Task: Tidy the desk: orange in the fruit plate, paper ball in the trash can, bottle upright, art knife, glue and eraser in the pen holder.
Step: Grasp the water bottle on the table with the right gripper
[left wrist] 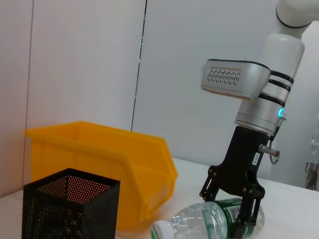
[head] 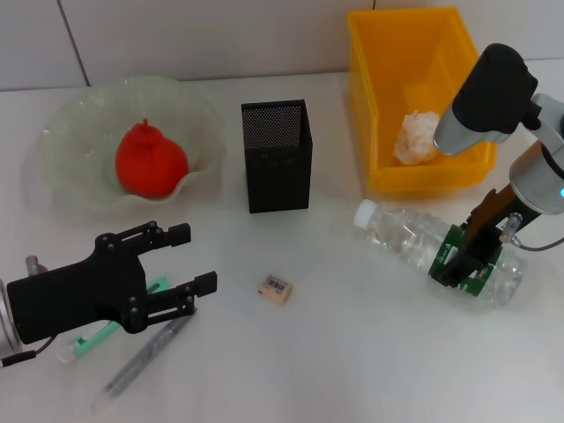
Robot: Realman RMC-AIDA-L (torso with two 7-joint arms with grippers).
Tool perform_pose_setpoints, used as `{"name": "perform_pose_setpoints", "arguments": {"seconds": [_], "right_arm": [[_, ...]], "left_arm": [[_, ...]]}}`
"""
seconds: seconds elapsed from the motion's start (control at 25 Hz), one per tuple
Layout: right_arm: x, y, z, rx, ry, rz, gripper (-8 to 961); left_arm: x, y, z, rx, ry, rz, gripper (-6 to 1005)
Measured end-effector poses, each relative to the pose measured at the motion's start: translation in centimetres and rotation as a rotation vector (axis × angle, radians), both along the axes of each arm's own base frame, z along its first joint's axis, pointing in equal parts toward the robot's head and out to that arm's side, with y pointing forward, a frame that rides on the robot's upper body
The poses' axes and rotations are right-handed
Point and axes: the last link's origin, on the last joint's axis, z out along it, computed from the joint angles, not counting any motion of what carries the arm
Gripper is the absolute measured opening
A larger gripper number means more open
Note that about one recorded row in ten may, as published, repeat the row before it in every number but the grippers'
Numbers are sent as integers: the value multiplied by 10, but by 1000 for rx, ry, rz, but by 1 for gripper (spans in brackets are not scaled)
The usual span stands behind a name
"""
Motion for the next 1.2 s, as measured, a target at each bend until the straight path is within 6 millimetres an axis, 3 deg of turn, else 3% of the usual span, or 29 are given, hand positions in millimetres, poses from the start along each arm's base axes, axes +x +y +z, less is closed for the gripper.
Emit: {"name": "perform_pose_setpoints", "arguments": {"seconds": [1.2], "right_arm": [[4, 2, -10, -9, -35, -31, 827]], "left_arm": [[-1, -1, 0, 5, 0, -3, 752]]}}
